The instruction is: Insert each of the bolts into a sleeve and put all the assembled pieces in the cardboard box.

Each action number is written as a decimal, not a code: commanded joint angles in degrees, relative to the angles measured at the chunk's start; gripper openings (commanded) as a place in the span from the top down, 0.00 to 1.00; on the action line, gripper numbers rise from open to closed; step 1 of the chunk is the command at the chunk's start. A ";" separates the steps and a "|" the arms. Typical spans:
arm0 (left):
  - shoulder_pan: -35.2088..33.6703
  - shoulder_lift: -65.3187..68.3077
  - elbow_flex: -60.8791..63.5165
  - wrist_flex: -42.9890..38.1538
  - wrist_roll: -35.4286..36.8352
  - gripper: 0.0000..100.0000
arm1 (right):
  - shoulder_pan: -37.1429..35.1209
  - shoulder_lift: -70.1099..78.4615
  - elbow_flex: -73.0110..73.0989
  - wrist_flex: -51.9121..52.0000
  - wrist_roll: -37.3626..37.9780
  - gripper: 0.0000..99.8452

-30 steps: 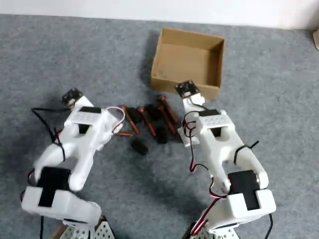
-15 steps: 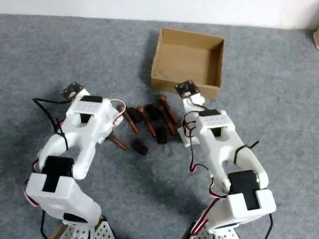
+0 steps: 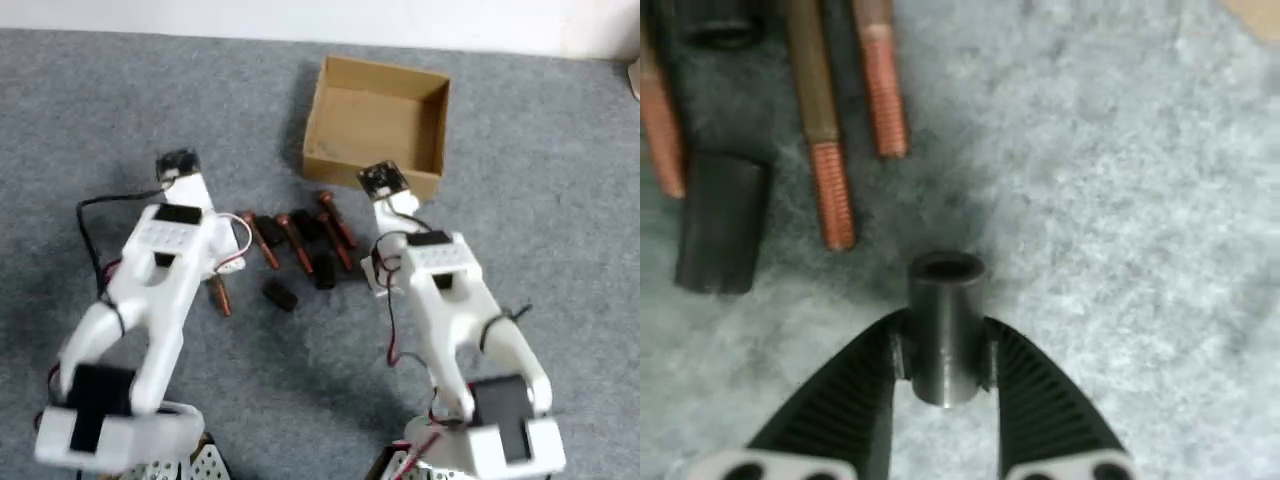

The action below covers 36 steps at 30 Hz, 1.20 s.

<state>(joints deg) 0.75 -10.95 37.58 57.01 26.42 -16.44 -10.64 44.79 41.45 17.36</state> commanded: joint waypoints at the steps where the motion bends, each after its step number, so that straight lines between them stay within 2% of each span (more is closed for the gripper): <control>1: 1.45 -13.58 -0.04 0.09 -5.80 1.00 | -0.57 -11.56 7.08 -5.93 -0.44 1.00; 6: 6.37 -28.88 -0.48 -0.88 -6.51 1.00 | -0.75 -26.68 17.63 -12.00 -0.44 1.00; 10: 12.35 -36.70 1.36 -10.55 -8.97 1.00 | -3.12 -37.93 25.01 -17.01 -0.70 1.00; 14: 14.02 -38.46 4.70 -24.18 -8.88 1.00 | -7.87 -48.75 30.73 -20.79 -0.70 1.00; 21: 13.85 -38.73 12.44 -41.67 3.69 1.00 | -15.34 -65.80 37.41 -27.65 -0.70 1.00; 24: 14.29 -38.81 13.41 -42.90 6.68 1.00 | -16.66 -72.22 40.40 -29.23 -0.79 1.00; 28: 14.02 -40.13 13.49 -42.81 6.77 1.00 | -16.75 -81.71 46.73 -29.23 -0.79 1.00; 31: 16.40 -45.85 16.13 -40.70 6.51 1.00 | -16.48 -90.33 51.56 -28.97 -0.79 1.00; 33: 18.77 -51.47 19.21 -40.18 4.22 1.00 | -16.48 -95.08 54.81 -28.97 -0.79 1.00; 36: 22.55 -58.77 24.57 -40.35 -2.46 1.00 | -16.40 -94.11 57.63 -28.97 -0.70 1.00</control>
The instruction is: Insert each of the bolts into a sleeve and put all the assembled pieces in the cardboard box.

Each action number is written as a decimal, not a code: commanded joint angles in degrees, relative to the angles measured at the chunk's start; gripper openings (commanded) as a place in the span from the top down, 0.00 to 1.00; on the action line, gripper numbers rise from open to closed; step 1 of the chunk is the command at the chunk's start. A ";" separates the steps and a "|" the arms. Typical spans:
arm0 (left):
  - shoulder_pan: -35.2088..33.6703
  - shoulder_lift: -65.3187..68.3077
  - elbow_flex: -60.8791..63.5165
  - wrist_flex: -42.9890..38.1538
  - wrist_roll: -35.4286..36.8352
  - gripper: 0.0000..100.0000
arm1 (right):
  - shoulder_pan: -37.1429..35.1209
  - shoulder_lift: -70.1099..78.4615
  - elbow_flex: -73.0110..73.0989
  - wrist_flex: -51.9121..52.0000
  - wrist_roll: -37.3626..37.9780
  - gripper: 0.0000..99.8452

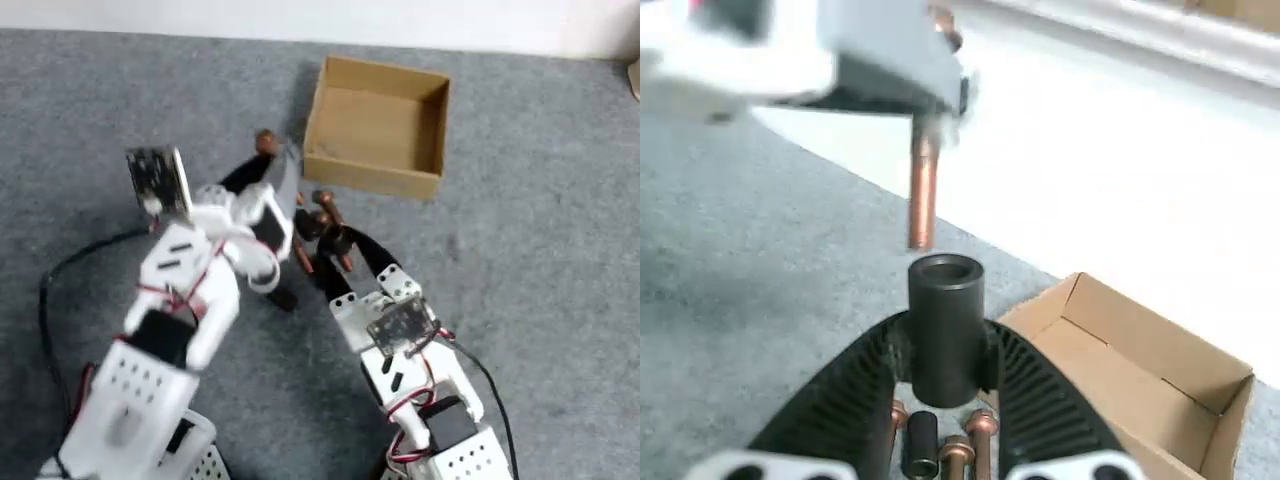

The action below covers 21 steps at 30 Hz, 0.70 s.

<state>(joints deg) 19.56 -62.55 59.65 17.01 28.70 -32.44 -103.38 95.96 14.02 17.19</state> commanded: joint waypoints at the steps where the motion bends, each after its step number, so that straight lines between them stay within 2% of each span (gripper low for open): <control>1: 4.62 -8.92 4.44 -0.35 -6.07 1.00 | -0.40 -0.75 6.37 -1.54 -0.53 1.00; 9: 5.58 -11.56 11.65 -10.29 -6.68 1.00 | -0.48 -0.48 6.64 -1.54 -0.35 1.00; 16: 6.29 -11.65 6.99 -10.46 -6.33 1.00 | -0.48 -0.48 6.64 -1.54 -0.35 1.00; 21: 11.21 -11.74 6.55 -10.37 -6.42 1.00 | -0.48 0.13 6.64 -1.45 -0.44 1.00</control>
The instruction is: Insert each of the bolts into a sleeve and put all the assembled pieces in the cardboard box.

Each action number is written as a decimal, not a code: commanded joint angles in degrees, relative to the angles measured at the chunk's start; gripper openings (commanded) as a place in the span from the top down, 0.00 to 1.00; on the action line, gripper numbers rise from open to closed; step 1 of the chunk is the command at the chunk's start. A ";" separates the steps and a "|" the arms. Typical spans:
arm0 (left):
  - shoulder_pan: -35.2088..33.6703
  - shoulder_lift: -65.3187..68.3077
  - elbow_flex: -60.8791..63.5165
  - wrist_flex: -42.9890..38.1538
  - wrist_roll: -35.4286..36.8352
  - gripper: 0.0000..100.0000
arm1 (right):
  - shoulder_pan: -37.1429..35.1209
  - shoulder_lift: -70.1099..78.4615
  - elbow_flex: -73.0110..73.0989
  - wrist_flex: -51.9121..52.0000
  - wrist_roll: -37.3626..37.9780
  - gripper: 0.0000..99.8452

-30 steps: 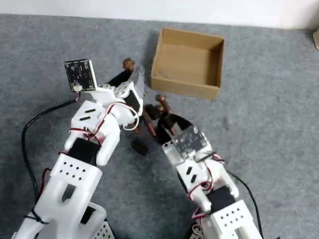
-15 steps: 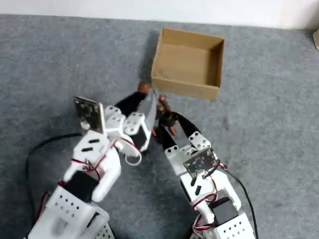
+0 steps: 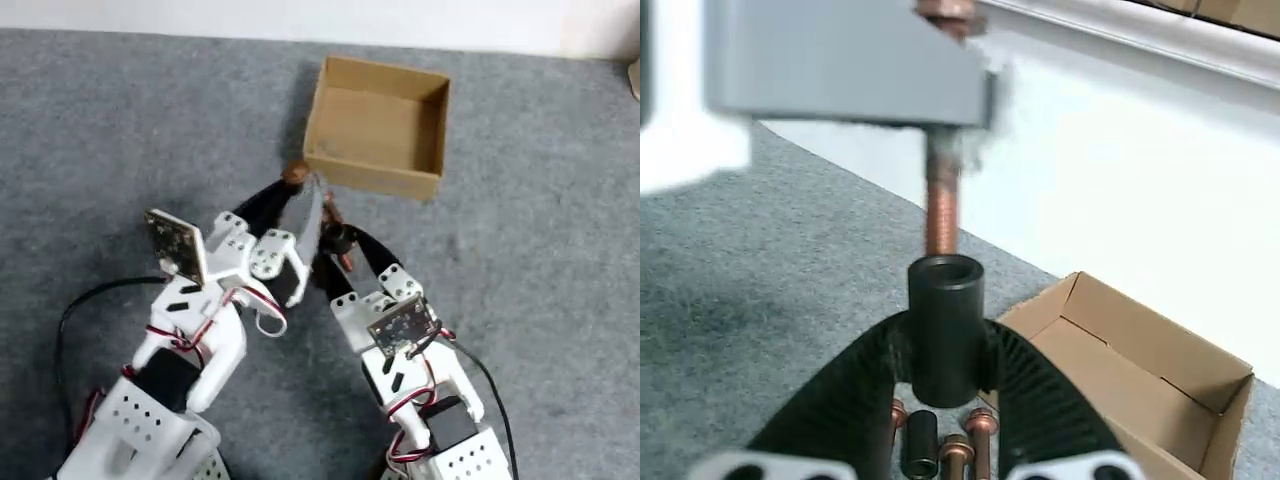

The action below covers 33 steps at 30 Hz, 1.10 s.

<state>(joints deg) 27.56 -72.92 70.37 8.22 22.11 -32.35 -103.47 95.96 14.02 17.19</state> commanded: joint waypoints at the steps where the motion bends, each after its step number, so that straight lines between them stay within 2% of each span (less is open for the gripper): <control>1: 3.82 -1.71 -4.53 -1.14 0.18 1.00 | -0.57 0.22 6.73 -1.19 -0.44 1.00; 8: 7.87 -11.03 -5.49 6.95 0.18 1.00 | -0.75 0.04 6.73 -0.22 -0.35 1.00; 12: 7.43 -15.25 -3.21 9.85 -0.09 1.00 | -0.48 -0.31 6.73 -0.22 -0.35 1.00; 19: 1.80 -16.13 -1.98 9.67 -0.18 1.00 | -0.48 -0.40 6.73 -0.31 -0.26 1.00; 33: 3.56 -15.69 5.05 9.67 -0.09 1.00 | -0.48 -0.40 6.55 -0.31 -0.26 1.00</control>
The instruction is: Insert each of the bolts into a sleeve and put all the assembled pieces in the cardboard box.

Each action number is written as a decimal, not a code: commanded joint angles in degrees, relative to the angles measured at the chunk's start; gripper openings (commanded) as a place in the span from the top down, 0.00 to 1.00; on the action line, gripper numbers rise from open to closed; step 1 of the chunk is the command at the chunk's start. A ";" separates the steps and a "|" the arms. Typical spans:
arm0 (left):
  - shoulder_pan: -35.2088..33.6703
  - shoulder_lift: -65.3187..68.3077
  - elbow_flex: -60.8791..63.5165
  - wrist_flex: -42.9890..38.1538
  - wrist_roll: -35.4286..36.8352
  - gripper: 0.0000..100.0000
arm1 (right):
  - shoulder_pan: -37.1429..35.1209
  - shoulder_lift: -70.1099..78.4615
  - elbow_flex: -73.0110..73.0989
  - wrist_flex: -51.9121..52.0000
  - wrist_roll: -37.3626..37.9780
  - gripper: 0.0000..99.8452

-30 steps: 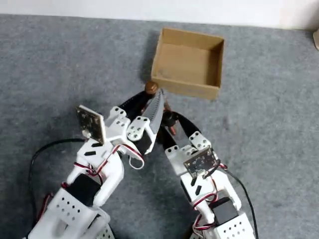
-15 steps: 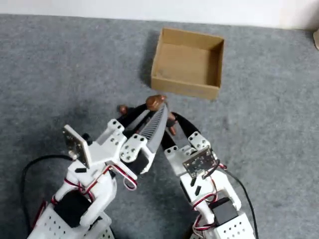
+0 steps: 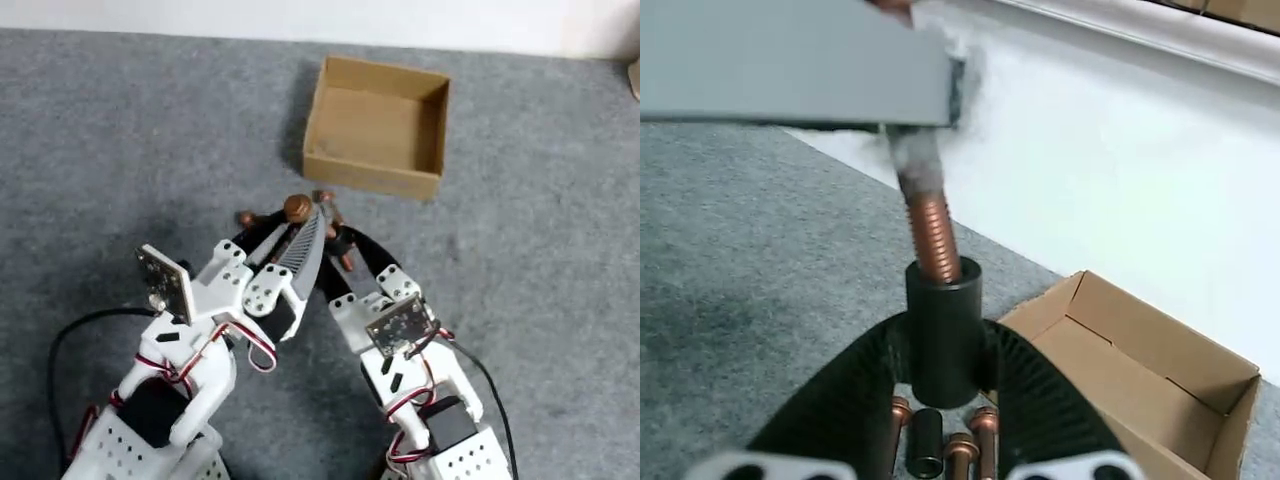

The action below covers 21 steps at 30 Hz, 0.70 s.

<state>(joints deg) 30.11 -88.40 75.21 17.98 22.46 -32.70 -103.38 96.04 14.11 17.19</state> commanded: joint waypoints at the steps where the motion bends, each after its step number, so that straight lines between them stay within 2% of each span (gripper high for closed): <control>1: 1.27 -0.22 0.66 -0.09 -0.44 1.00 | -0.13 -0.48 6.46 -0.40 -0.26 1.00; 11: 1.19 -0.13 7.25 -0.09 -0.62 1.00 | -0.13 -0.48 6.55 -0.40 -0.26 1.00; 14: 1.10 -0.13 8.48 -0.09 -3.34 1.00 | -0.13 -0.48 6.55 -0.40 -0.26 1.00; 21: 0.92 -0.04 10.15 -0.09 -4.13 1.00 | -0.13 -0.48 6.46 -0.40 -0.26 1.00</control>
<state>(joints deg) 30.11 -89.36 83.65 17.27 18.77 -32.70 -103.12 96.04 14.37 17.27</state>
